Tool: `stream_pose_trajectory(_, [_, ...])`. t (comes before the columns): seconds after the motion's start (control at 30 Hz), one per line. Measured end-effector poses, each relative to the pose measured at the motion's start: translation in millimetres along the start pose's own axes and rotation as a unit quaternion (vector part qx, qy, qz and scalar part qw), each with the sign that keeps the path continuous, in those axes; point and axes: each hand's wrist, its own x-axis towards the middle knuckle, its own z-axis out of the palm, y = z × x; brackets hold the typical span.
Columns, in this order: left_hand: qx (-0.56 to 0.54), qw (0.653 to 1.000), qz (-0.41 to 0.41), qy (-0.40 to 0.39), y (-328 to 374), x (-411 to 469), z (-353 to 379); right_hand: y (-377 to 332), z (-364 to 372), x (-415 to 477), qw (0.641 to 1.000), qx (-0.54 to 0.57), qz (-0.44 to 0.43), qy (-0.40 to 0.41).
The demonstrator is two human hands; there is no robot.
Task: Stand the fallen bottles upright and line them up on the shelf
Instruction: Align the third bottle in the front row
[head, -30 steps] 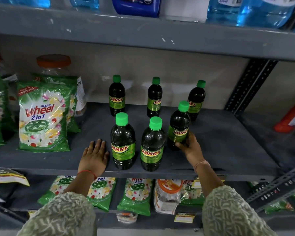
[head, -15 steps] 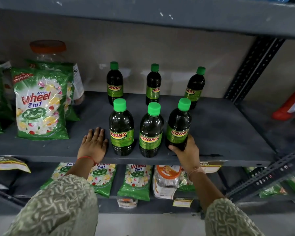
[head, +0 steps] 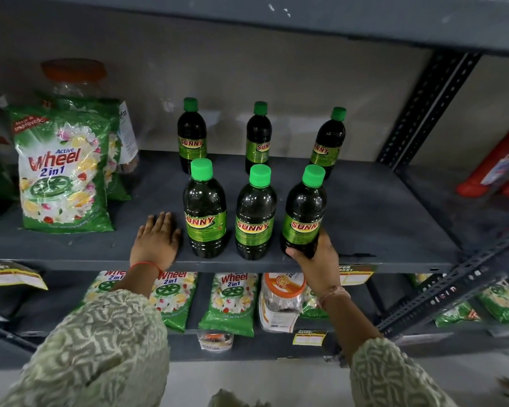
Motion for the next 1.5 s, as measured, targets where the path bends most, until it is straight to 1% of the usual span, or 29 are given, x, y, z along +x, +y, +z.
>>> stream_pose_trajectory(0.03, [-0.079, 0.995, -0.029, 0.054, -0.3, -4.0, -1.1, 0.2, 0.1, -0.7, 1.000, 0.003, -0.002, 0.000])
stream_pose_trajectory(0.07, [-0.159, 0.978, -0.063, 0.123, 0.6, -10.7, -2.4, 0.6, 0.2, -1.9, 1.000, 0.007, -0.002, 0.000])
stream_pose_trajectory(0.1, [-0.226, 0.950, -0.082, 0.200, 3.3, -21.8, -3.5, 1.3, 0.2, -3.0, 1.000, 0.013, -0.003, -0.002])
stream_pose_trajectory(0.13, [-0.276, 0.922, -0.083, 0.258, 10.0, -38.6, -3.3, 2.0, 0.1, -4.8, 1.000, 0.020, -0.003, -0.007])
stream_pose_trajectory(0.17, [-0.311, 0.905, -0.065, 0.282, 21.5, -60.5, -2.7, 2.1, -0.1, -6.9, 1.000, 0.027, -0.002, -0.012])
stream_pose_trajectory(0.2, [-0.338, 0.899, -0.032, 0.275, 36.9, -83.6, 0.8, 1.8, -0.4, -7.8, 0.999, 0.030, 0.000, -0.016])
stream_pose_trajectory(0.27, [-0.356, 0.913, 0.019, 0.200, 68.3, -116.5, 17.3, 1.1, -0.9, -6.4, 0.999, 0.029, 0.001, -0.022])
stream_pose_trajectory(0.33, [-0.347, 0.930, 0.029, 0.121, 95.2, -126.2, 34.0, 1.0, 0.5, -2.6, 1.000, 0.012, -0.001, -0.021])
stream_pose_trajectory(0.4, [-0.345, 0.934, 0.016, 0.091, 115.5, -119.4, 48.5, 2.3, 2.6, 0.2, 1.000, -0.011, 0.000, -0.011])
stream_pose_trajectory(0.5, [-0.347, 0.930, -0.061, 0.103, 133.9, -101.5, 60.1, 3.7, 3.8, 1.0, 1.000, -0.029, -0.002, -0.003])
stream_pose_trajectory(0.57, [-0.318, 0.937, -0.083, 0.122, 140.4, -92.6, 63.6, 5.7, 1.3, 2.3, 0.999, -0.032, -0.007, -0.008])
stream_pose_trajectory(0.7, [-0.289, 0.944, -0.079, 0.135, 145.0, -82.8, 70.7, 15.5, -18.7, 5.5, 1.000, -0.021, 0.000, -0.007])
stream_pose_trajectory(0.9, [-0.286, 0.949, -0.054, 0.120, 172.8, -89.1, 78.3, 46.6, -77.8, 15.6, 0.997, -0.051, 0.013, 0.064])
stream_pose_trajectory(1.0, [-0.283, 0.950, -0.041, 0.125, 182.7, -91.3, 84.5, 58.8, -99.0, 20.1, 0.996, -0.049, 0.014, 0.078])
stream_pose_trajectory(1.17, [-0.270, 0.956, -0.043, 0.111, 186.2, -92.2, 83.0, 65.4, -102.6, 22.4, 0.997, -0.041, 0.020, 0.070])
stream_pose_trajectory(1.23, [-0.280, 0.955, -0.029, 0.095, 185.0, -94.2, 79.6, 63.1, -103.2, 17.9, 0.997, -0.008, 0.023, 0.071])
stream_pose_trajectory(1.3, [-0.301, 0.950, -0.001, 0.083, 174.4, -101.6, 77.2, 62.4, -101.2, 1.2, 0.993, 0.019, 0.039, 0.111])
stream_pose_trajectory(1.33, [-0.303, 0.949, 0.012, 0.091, 165.4, -107.7, 76.6, 62.0, -97.2, -14.3, 0.989, 0.009, 0.034, 0.144])
stream_pose_trajectory(1.37, [-0.296, 0.948, 0.019, 0.119, 153.7, -114.0, 75.4, 58.5, -89.1, -32.5, 0.985, -0.005, 0.005, 0.172])
stream_pose_trajectory(1.4, [-0.291, 0.944, 0.021, 0.157, 140.3, -119.4, 73.2, 54.5, -77.5, -49.6, 0.982, -0.017, -0.040, 0.184])
stream_pose_trajectory(1.43, [-0.291, 0.937, 0.012, 0.191, 126.2, -121.8, 68.5, 49.0, -64.2, -61.1, 0.981, -0.029, -0.084, 0.175])
stream_pose_trajectory(1.47, [-0.293, 0.931, -0.008, 0.216, 114.7, -120.7, 59.6, 41.4, -51.3, -64.5, 0.982, -0.035, -0.111, 0.151])
stream_pose_trajectory(1.5, [-0.295, 0.928, -0.036, 0.225, 103.8, -114.4, 51.7, 34.9, -40.2, -59.2, 0.986, -0.033, -0.119, 0.110])
